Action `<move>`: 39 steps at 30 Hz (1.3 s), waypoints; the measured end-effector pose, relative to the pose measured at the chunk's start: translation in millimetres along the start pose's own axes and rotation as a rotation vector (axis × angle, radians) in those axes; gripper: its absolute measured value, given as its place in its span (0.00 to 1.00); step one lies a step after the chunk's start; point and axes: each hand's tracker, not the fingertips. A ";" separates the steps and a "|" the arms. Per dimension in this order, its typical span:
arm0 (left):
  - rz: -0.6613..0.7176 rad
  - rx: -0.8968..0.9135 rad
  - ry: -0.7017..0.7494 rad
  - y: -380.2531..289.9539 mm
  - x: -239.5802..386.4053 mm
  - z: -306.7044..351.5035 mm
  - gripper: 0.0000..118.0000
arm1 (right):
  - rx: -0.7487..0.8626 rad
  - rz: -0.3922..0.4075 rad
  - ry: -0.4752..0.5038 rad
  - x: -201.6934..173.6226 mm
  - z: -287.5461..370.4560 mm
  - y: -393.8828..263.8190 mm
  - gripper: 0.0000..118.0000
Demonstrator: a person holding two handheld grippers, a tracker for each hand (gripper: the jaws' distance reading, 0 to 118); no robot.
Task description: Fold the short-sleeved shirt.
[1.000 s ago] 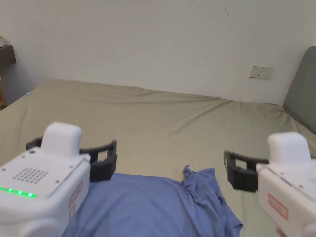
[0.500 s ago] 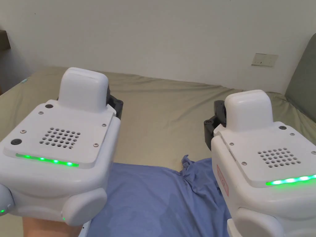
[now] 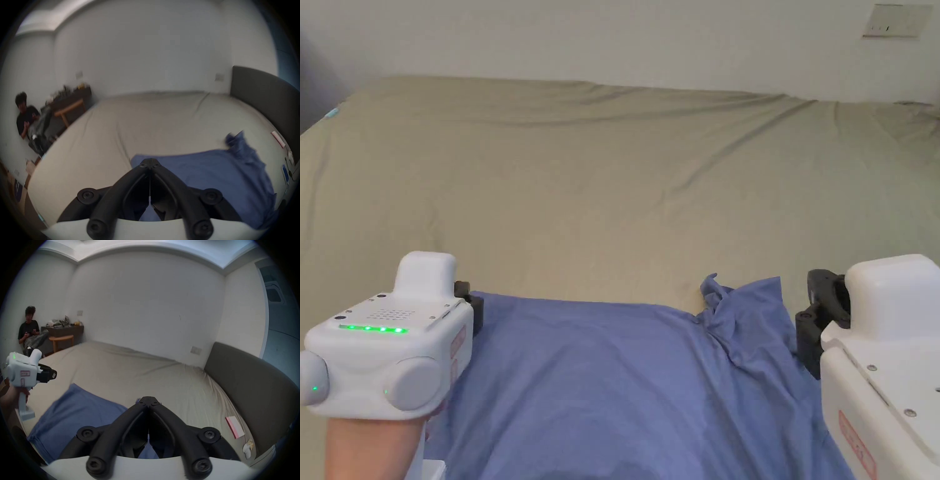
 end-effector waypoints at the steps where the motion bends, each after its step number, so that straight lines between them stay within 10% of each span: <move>1: 0.018 -0.053 0.028 -2.3 -10.1 -25.8 0.18 | -0.020 -0.004 -0.004 4.7 -9.4 -6.3 0.01; 4: -0.033 -0.138 0.064 3.0 -27.5 -92.1 0.84 | -0.061 -0.010 -0.029 19.3 -29.0 -18.9 0.02; 10: -0.029 -0.207 0.086 6.9 -28.2 -165.0 0.91 | -0.131 0.011 -0.068 39.9 -56.4 -31.6 0.02; 16: -0.048 -0.224 0.046 -17.5 -10.7 -165.0 0.44 | -0.161 0.007 -0.076 52.2 -71.2 -33.5 0.02; 18: -0.114 -0.216 0.008 -14.6 1.8 -157.6 0.00 | -0.170 -0.006 -0.057 56.9 -77.1 -29.7 0.01; 23: -0.113 -0.152 0.032 2.6 2.0 -125.2 0.00 | -0.265 -0.006 0.032 67.9 -115.1 -24.0 0.05; 27: -0.158 -0.049 0.036 19.5 -0.6 -78.4 0.00 | -0.449 -0.066 0.161 78.3 -178.8 -45.0 0.97; 39: -0.217 -0.037 0.083 3.8 -24.3 -31.3 0.00 | -0.726 -0.080 0.157 69.4 -289.4 -123.3 0.86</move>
